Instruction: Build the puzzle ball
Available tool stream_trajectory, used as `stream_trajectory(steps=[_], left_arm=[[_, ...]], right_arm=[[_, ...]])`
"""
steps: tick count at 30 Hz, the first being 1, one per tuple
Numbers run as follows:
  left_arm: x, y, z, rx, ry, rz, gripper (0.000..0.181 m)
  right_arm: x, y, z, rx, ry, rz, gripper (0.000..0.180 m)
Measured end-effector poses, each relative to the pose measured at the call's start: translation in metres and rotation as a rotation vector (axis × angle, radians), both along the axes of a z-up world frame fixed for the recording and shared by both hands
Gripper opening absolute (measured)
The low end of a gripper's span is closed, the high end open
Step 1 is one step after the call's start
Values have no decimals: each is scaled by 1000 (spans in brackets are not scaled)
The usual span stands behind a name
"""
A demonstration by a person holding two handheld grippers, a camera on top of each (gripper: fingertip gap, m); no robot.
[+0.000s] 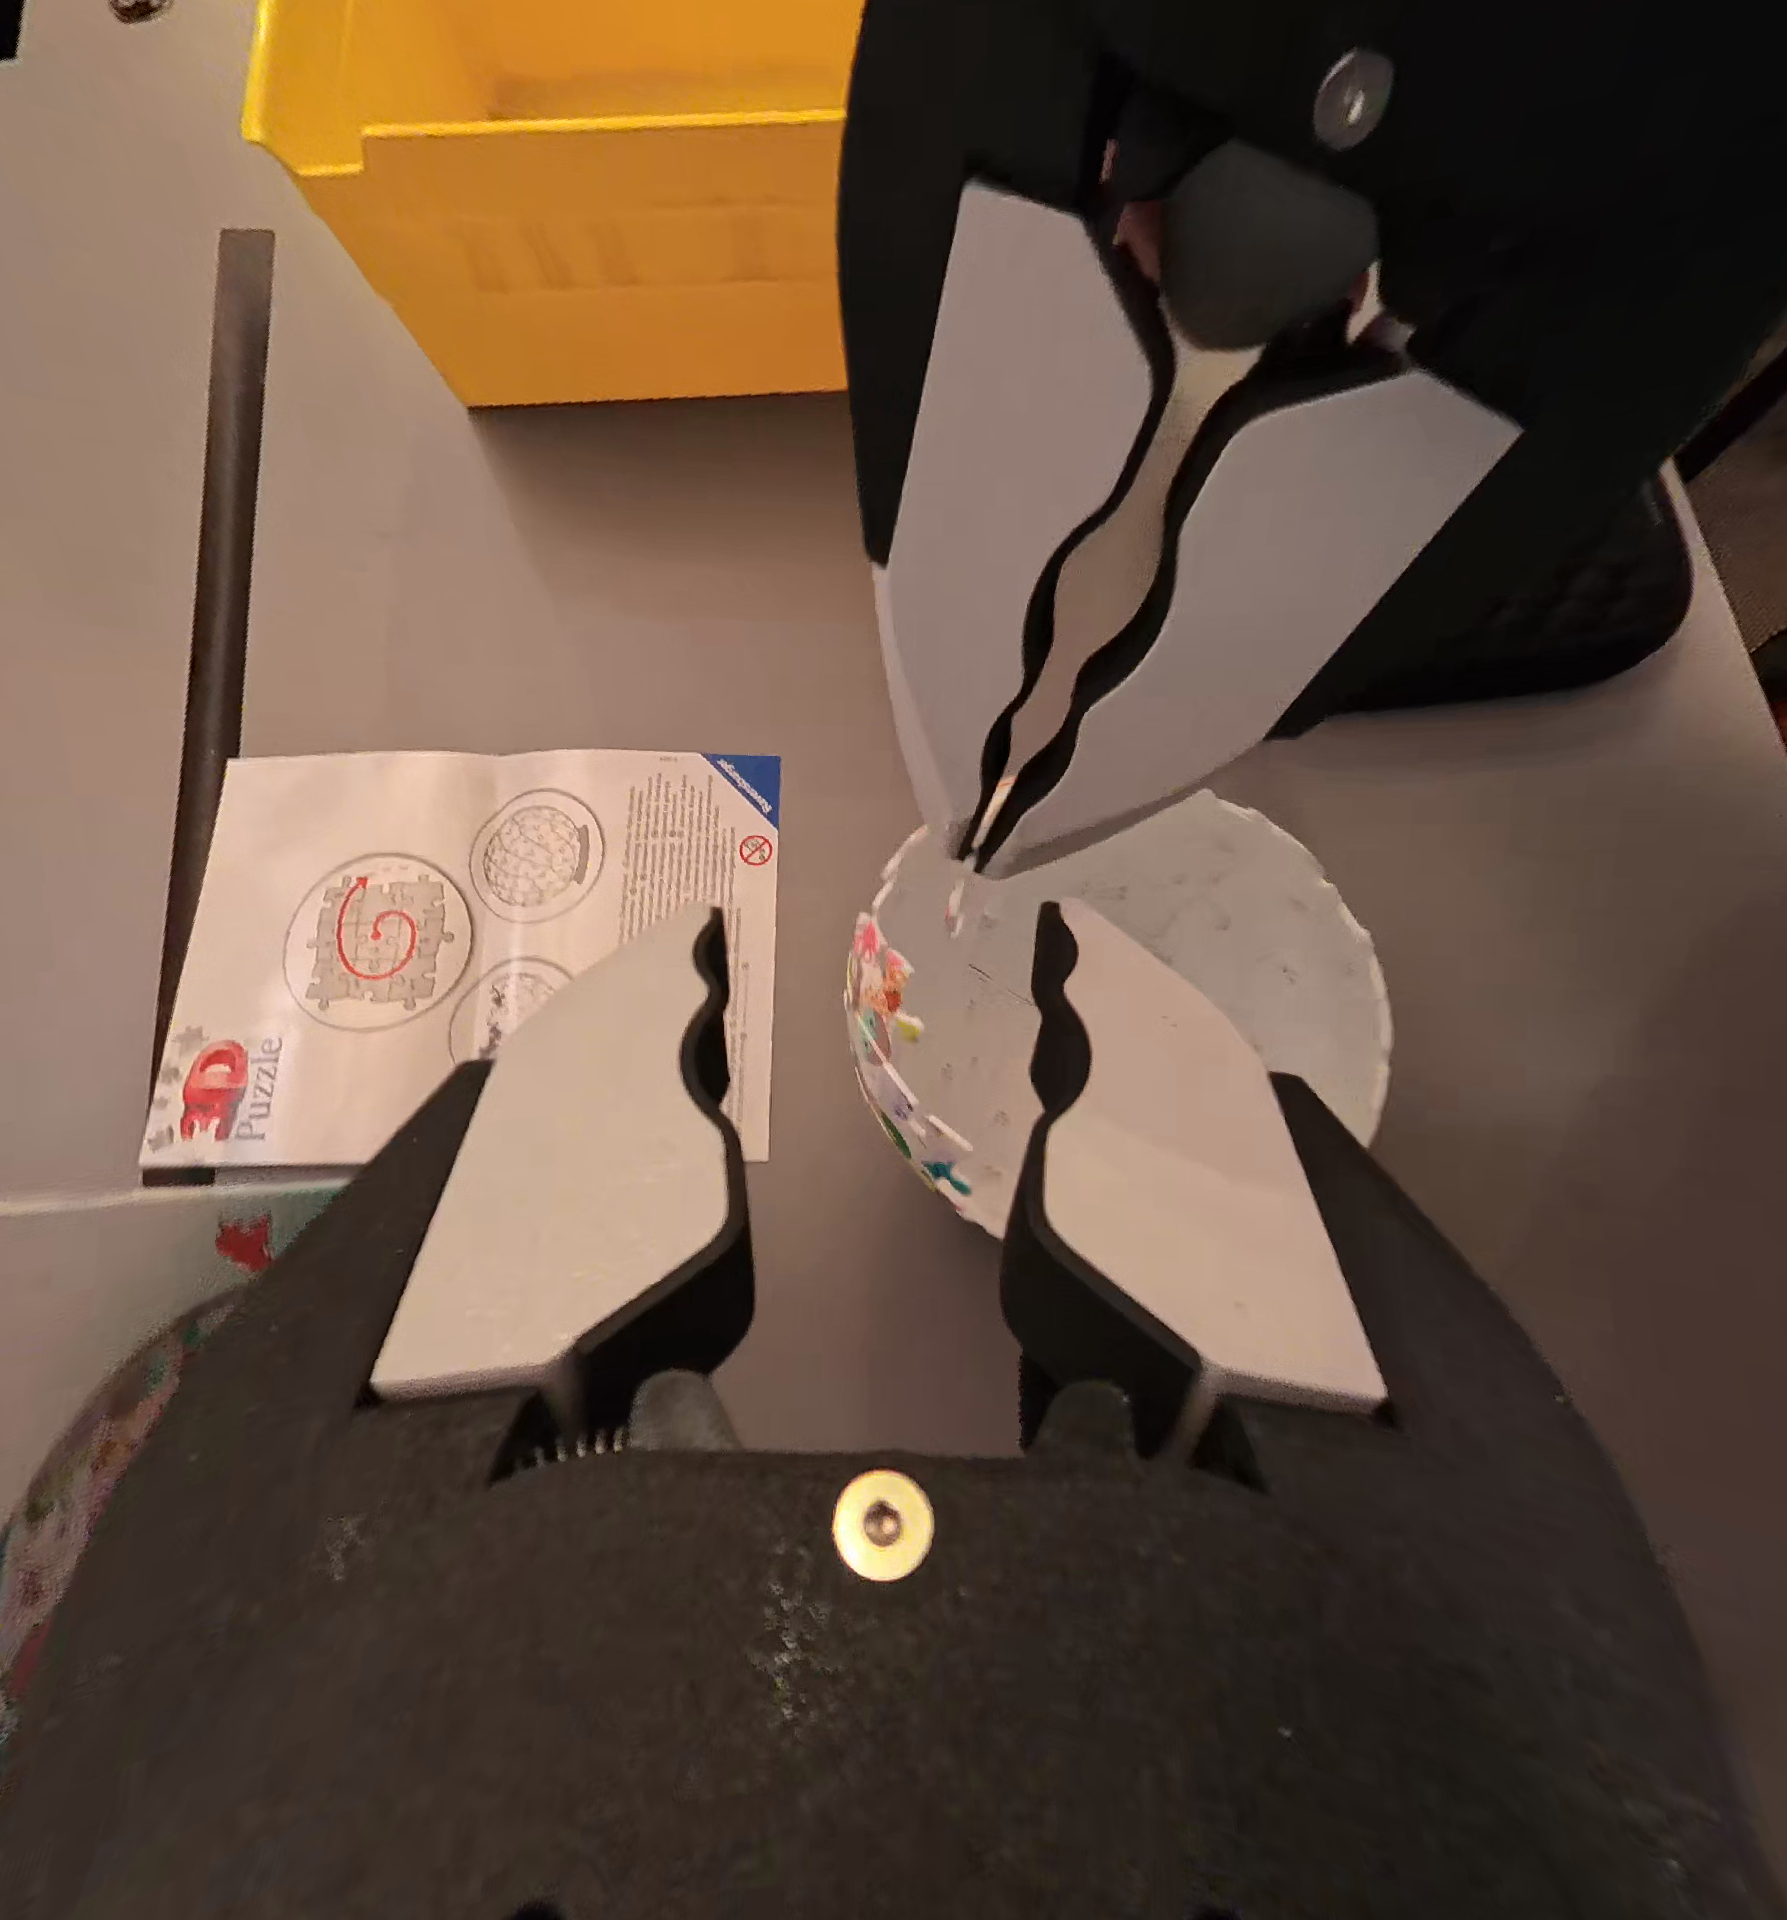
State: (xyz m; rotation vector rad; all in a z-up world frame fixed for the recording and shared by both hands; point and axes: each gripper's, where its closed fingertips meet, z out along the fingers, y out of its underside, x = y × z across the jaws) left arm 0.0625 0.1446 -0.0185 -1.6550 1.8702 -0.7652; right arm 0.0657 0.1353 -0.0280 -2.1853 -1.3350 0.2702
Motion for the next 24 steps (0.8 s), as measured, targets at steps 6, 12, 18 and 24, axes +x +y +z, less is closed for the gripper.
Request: stream_trajectory(steps=[6,12,18,24], left_arm=[[11,-2,-11,56,66,-79,41],[13,-3,-14,38,96,-120,21],[14,-7,-18,64,117,-166,3],[15,-15,-20,117,140,-212,2]], right_arm=[[3,5,2,-9,64,13,3],[5,9,4,-5,111,31,3],[8,8,4,-22,121,63,3],[6,-2,16,-88,233,147,12]])
